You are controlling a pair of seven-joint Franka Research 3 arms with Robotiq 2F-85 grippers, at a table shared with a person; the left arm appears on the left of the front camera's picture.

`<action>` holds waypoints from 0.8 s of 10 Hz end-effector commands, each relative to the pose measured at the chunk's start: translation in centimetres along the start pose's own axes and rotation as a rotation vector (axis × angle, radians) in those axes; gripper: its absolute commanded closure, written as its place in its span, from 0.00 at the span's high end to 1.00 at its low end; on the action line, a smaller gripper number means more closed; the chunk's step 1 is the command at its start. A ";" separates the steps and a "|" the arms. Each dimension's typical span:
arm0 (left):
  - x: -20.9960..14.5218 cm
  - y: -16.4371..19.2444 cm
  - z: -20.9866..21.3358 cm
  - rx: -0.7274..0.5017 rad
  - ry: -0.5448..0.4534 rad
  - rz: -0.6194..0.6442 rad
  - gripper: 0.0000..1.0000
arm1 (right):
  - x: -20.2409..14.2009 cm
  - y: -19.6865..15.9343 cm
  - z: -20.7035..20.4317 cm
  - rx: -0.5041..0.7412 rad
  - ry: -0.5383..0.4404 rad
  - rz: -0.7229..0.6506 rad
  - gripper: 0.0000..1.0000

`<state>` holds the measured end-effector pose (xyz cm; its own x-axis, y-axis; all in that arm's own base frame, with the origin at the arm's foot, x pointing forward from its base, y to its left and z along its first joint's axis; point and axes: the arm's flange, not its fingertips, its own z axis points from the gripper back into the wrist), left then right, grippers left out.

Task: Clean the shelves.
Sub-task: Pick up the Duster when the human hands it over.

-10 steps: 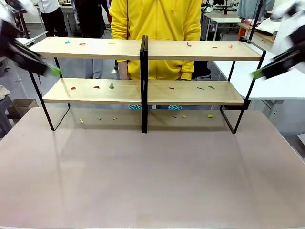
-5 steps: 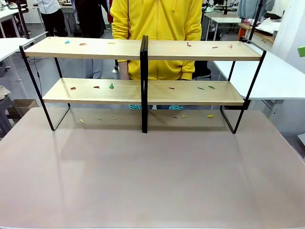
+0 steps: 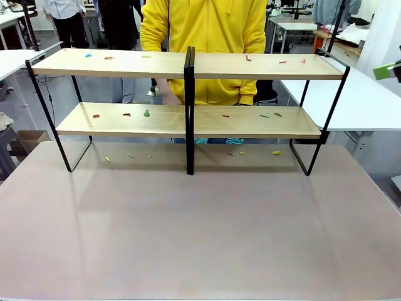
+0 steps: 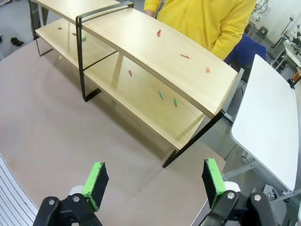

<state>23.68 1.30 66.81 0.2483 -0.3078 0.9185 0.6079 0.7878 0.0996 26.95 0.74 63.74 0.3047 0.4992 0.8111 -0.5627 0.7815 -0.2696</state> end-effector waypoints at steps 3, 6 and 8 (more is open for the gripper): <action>-12.6 -5.9 -2.1 0.028 0.027 -0.012 1.00 | -4.9 2.3 -1.5 -0.009 -0.024 0.043 1.00; -13.7 -5.0 -1.7 0.026 0.042 -0.016 1.00 | -4.8 2.6 -1.4 -0.020 -0.018 0.057 1.00; -13.8 -4.9 -1.9 0.030 0.059 -0.028 1.00 | -4.8 2.7 -1.6 -0.018 -0.014 0.058 1.00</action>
<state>23.26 3.49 65.86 0.2897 -0.3416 0.8941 0.5983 0.7938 0.1095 27.19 0.73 63.62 0.2932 0.5161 0.8048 -0.5691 0.7706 -0.2868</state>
